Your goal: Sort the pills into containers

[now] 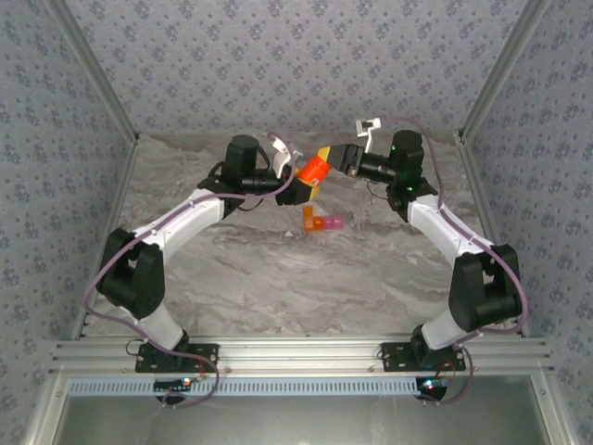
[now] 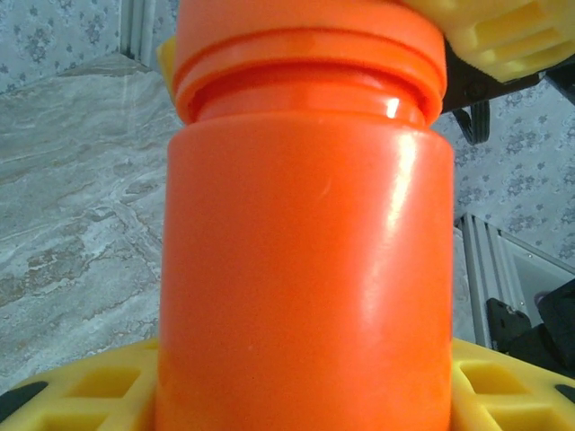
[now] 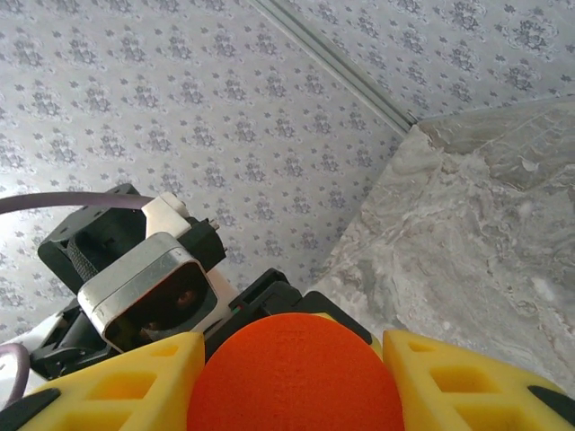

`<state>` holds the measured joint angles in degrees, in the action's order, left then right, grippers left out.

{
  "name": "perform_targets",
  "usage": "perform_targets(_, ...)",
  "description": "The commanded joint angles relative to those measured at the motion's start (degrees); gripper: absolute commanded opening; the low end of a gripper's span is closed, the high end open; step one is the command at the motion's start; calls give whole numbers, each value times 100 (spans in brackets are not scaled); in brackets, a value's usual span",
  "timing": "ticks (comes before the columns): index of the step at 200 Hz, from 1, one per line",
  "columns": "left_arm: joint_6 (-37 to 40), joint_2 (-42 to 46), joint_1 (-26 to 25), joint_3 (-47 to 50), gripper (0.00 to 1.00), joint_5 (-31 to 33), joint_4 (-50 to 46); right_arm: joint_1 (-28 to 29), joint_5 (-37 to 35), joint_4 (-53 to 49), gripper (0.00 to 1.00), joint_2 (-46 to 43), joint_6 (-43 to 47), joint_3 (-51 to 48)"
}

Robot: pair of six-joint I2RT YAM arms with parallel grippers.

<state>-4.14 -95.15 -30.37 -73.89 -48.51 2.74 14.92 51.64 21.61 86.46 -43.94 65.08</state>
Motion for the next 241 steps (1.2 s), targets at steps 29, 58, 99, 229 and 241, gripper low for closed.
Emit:
perform_targets(29, 68, -10, 71, -240, 0, -282, -193, -296, -711, -450, 40, -529, 564, -53)
perform_targets(58, 97, -4, 69, -240, 0, -160, -220, -335, -967, -744, 41, -612, 697, -95)
perform_targets(99, 204, 149, 69, -99, 0, 408, -274, -604, -2171, -2216, 42, -652, 1157, -169)
perform_targets(229, 125, 458, 70, 299, 0, 1935, -627, -789, -5189, -3792, 40, 449, 1639, -768)
perform_targets(241, 93, 479, 67, 359, 0, 1971, -593, -789, -5303, -3796, 40, 572, 1595, -769)
